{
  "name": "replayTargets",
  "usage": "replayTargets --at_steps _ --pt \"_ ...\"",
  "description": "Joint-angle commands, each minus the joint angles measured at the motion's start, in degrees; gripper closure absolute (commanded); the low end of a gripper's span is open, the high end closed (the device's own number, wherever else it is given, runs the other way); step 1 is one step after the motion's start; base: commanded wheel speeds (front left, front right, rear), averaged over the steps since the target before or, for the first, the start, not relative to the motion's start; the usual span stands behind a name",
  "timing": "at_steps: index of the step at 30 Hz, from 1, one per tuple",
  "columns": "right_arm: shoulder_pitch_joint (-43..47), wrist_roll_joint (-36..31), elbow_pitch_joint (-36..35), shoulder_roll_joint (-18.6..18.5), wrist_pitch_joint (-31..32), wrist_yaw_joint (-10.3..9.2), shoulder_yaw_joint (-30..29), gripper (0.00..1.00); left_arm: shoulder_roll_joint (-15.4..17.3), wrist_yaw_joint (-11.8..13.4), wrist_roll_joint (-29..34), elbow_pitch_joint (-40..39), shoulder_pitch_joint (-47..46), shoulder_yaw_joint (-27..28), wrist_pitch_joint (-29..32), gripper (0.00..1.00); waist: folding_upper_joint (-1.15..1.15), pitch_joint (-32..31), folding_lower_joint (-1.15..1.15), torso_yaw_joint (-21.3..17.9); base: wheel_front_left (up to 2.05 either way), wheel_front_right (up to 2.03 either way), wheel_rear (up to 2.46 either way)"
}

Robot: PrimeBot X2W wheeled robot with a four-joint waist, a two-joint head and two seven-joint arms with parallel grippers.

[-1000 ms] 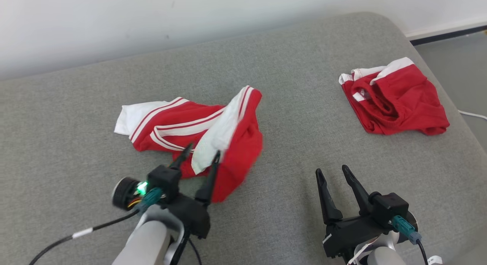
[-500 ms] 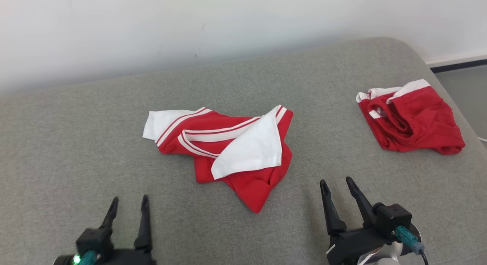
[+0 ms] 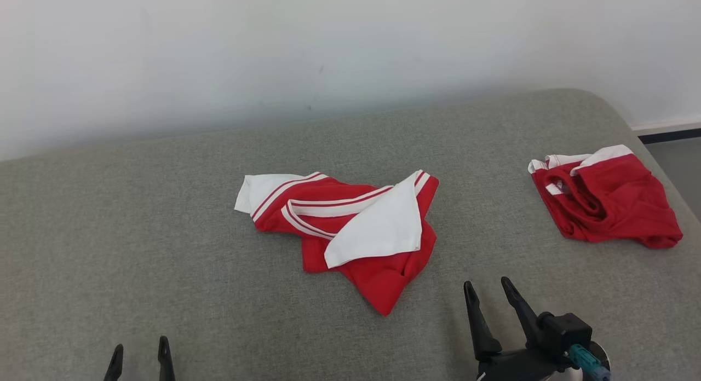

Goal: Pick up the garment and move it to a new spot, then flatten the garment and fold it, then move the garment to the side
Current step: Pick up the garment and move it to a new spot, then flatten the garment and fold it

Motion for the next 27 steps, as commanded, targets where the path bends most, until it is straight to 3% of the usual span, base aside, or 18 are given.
replayTargets --at_steps 1,11,27 --pt "0.2 -0.4 0.2 0.1 0.0 -0.16 0.2 0.00 -0.2 -0.2 0.7 -0.6 1.4 1.0 -0.2 0.00 0.00 -0.5 0.01 0.7 0.00 0.00 0.00" --pt "0.3 -0.2 0.4 0.1 0.0 -0.16 0.9 0.00 -0.9 -1.2 1.5 -0.4 3.0 1.5 -0.2 0.00 0.00 -0.5 0.01 2.1 0.00 0.00 0.00" --pt "-7.1 3.6 0.7 0.1 0.0 -0.16 1.6 0.00 -0.8 -0.4 -0.9 -0.2 -1.8 -5.1 -0.2 0.00 0.00 6.3 0.01 7.4 0.00 0.00 0.00"
